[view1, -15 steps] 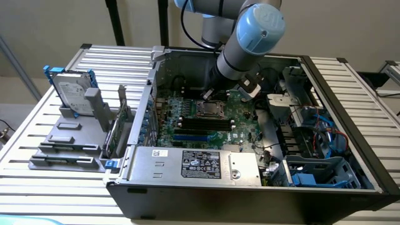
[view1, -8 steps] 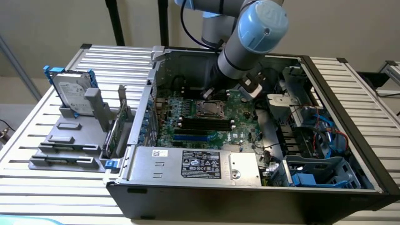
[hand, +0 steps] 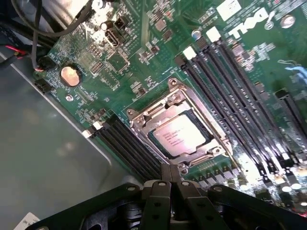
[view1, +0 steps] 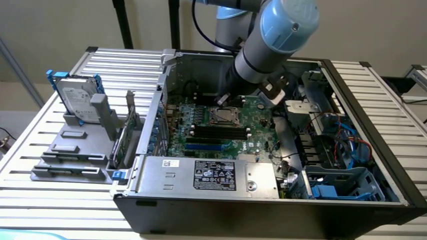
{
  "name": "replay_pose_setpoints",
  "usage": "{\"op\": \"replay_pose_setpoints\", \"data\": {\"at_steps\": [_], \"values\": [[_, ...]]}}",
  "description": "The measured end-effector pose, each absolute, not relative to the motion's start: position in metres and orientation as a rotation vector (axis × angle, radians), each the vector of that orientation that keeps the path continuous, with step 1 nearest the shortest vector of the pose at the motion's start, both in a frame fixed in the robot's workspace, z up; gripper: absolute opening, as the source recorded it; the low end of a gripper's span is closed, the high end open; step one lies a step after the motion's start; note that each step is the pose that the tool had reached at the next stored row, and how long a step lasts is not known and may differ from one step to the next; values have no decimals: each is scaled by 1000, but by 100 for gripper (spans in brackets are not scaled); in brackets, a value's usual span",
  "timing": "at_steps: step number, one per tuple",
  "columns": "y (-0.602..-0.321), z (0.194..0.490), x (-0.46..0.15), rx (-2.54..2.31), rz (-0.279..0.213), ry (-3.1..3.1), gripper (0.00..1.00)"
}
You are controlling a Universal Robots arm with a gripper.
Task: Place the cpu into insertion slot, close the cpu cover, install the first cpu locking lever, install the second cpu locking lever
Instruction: 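Install the second cpu locking lever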
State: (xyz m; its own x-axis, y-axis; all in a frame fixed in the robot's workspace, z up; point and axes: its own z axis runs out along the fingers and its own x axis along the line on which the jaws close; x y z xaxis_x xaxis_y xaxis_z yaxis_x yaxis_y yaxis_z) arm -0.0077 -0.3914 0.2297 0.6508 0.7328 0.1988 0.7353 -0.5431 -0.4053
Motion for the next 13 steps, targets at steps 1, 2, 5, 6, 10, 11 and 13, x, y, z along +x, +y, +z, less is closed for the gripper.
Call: {"op": "replay_pose_setpoints", "data": {"at_steps": [1, 2, 5, 6, 10, 11, 13], "values": [[-395, 231, -8, -2414, -7, -1148, 11], [-398, 232, -8, -2414, -6, -1148, 11], [-408, 233, -9, -2414, -6, -1148, 11], [-411, 233, -10, -2414, -7, -1148, 11], [-423, 233, -16, -2414, -7, -1148, 11], [-426, 233, -18, -2414, -6, -1148, 11], [-431, 233, -22, -2414, -7, -1148, 11]]}}
